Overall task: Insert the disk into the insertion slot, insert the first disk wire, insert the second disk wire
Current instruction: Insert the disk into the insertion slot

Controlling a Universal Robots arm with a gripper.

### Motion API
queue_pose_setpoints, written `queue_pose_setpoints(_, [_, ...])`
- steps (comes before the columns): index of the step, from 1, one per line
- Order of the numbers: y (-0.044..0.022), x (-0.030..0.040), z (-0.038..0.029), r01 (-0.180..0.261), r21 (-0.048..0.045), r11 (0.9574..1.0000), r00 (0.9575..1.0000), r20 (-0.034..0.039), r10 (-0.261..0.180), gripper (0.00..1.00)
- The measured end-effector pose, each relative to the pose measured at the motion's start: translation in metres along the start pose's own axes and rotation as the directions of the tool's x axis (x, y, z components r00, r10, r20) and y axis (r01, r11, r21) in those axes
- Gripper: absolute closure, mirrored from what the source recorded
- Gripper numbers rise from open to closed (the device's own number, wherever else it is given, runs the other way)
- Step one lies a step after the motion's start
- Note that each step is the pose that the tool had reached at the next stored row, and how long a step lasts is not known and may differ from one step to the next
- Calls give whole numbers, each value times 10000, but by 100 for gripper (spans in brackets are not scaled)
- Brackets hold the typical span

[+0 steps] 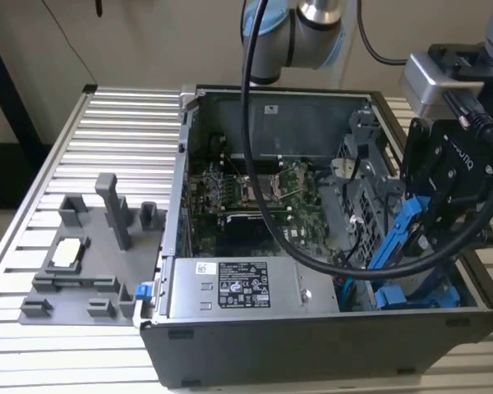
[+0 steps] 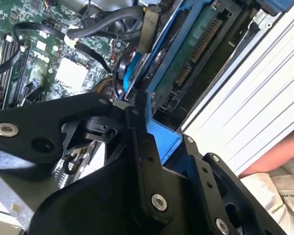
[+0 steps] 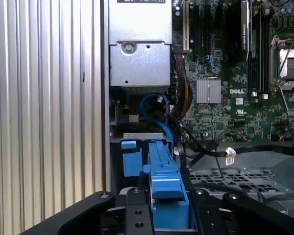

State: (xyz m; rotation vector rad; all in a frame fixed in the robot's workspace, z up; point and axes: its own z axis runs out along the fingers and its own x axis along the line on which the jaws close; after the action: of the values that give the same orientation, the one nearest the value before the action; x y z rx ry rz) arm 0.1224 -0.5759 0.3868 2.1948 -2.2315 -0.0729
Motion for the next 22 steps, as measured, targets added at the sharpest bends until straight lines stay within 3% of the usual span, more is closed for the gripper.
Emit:
queue_pose_setpoints(2, [-1, 24, -2, 0, 0, 10000, 10000, 0, 0, 65])
queue_pose_setpoints(3, [0, 30, -2, -1, 0, 10000, 10000, 0, 1, 58])
queue_pose_setpoints(7, [2, 33, -1, -1, 3, 10000, 10000, 5, 1, 58])
queue_pose_setpoints(9, [7, 33, -2, -2, 47, 10000, 10000, 17, 2, 58])
queue_pose_setpoints(11, [13, 31, -1, 5, 195, 9998, 10000, 30, -5, 58])
queue_pose_setpoints(15, [28, 24, -1, 22, 695, 9976, 9999, 161, -34, 58])
queue_pose_setpoints(16, [31, 15, -6, 24, 742, 9972, 9999, 166, -36, 58])
queue_pose_setpoints(22, [50, -51, -157, 26, 809, 9967, 9998, 169, -39, 58])
